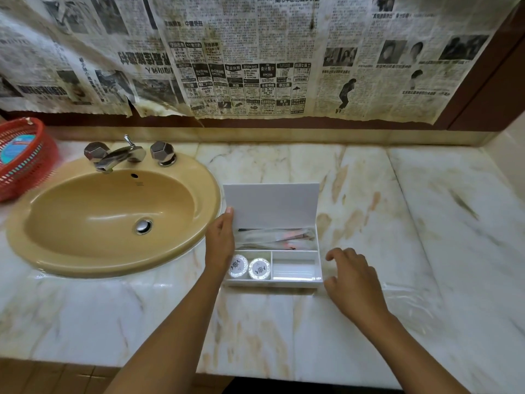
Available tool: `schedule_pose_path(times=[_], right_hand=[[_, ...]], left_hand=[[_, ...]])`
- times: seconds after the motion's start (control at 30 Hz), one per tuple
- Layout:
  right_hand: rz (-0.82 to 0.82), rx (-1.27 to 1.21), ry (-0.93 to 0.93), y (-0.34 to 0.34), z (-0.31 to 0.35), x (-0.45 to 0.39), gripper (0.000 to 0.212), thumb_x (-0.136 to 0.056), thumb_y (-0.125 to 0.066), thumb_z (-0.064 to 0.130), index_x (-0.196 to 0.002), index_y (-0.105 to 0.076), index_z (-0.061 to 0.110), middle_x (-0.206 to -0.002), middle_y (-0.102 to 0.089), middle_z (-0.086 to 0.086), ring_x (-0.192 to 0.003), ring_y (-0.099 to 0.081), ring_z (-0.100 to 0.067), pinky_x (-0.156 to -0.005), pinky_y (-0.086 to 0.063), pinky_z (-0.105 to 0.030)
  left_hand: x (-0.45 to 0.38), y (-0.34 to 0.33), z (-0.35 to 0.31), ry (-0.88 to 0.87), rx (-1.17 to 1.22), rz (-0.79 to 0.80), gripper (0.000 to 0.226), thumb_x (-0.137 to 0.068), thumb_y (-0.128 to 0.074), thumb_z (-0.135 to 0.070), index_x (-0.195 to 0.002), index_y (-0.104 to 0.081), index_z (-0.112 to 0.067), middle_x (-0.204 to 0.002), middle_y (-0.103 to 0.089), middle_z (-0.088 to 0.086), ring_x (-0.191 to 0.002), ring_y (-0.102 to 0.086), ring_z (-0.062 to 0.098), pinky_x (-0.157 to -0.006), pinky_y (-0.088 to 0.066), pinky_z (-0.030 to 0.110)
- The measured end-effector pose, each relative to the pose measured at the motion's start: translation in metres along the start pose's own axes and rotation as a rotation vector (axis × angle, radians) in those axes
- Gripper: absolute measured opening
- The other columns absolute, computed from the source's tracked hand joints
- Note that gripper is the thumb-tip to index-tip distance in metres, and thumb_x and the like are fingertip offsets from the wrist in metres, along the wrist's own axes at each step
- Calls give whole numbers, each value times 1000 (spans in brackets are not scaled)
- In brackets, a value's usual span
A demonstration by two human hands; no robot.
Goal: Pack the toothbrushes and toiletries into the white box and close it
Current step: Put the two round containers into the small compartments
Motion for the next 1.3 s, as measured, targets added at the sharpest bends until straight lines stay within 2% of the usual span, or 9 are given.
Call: schedule_pose_path(times=[0.2, 0.3, 0.5, 0.57, 0.67, 0.8, 0.93, 1.2, 1.3], right_hand=[[208, 135, -77, -25, -24, 4, 46, -85, -53, 18, -129, -43, 27, -122, -48, 1, -110, -48, -21, -87, -37, -31], [187, 112, -73, -25, -26, 2, 43, -84, -53, 17, -126, -47, 25, -118, -51, 1, -107, -51, -21, -86, -37, -30], [-16, 48, -63, 8, -19, -4, 32, -85, -61, 32, -114, -56, 22, -112, -60, 0, -102, -54, -21, -83, -39, -30], [-114, -11, -30, 24, -7, -6, 28, -83, -65, 31, -108, -59, 20, -106, -62, 1, -98, -54, -22, -81, -38, -30], [-193, -137, 108, 33, 24, -7, 23, -76, -72, 26, -96, -61, 21, -94, -62, 2, -91, -54, -22, -76, -42, -33], [-149, -187, 349, 20, 78, -4, 22, -71, -71, 28, -89, -59, 21, -90, -60, 4, -89, -53, -21, -73, -42, -34], [-99, -132, 474, -3, 114, -2, 23, -76, -62, 32, -94, -59, 20, -93, -59, 2, -93, -51, -23, -77, -41, -37], [8, 13, 503, -36, 126, -6, 18, -83, -64, 32, -93, -67, 18, -96, -64, -1, -100, -52, -28, -83, -41, -42], [-27, 5, 503, -31, 125, -6, 8, -77, -72, 27, -83, -71, 22, -85, -63, 3, -89, -57, -26, -71, -44, -38]], left_hand=[[2, -1, -3, -16, 14, 8, 34, -105, -43, -29, -78, -63, -24, -77, -68, -18, -74, -60, -6, -73, -45, 7], [2, 0, -2, -26, 11, 23, 26, -104, -44, -33, -87, -55, -18, -87, -56, -4, -80, -51, 6, -73, -42, 14], [3, 1, -2, -16, 7, 9, 33, -105, -43, -29, -79, -63, -23, -81, -65, -14, -74, -59, -4, -74, -46, 9], [2, 1, -2, -9, 14, 9, 32, -105, -44, -29, -80, -62, -20, -80, -65, -14, -73, -59, -7, -70, -45, 5], [1, 2, -2, -10, 4, 8, 27, -104, -44, -32, -85, -58, -19, -84, -60, -8, -75, -54, 0, -69, -45, 9], [2, 2, -2, -13, -28, 4, 29, -104, -44, -33, -81, -58, -22, -81, -61, -9, -72, -56, -2, -72, -45, 10], [1, 2, 1, -22, -45, 17, 32, -96, -45, -53, -89, -51, -22, -88, -50, -2, -80, -46, 9, -72, -39, 24], [-1, 4, 7, 28, -17, 15, 38, -101, -45, -43, -88, -62, -12, -86, -60, 3, -82, -56, 13, -77, -45, 30], [0, 4, 7, 28, -15, 9, 54, -96, -45, -52, -86, -62, -2, -84, -57, 4, -80, -53, 14, -75, -44, 32]])
Point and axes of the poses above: each hand's wrist, its own x-axis away from the middle knuckle, its own y-axis out of the back of the hand, z = x × y, the point moved 6 cm from there along -x, towards the middle knuckle
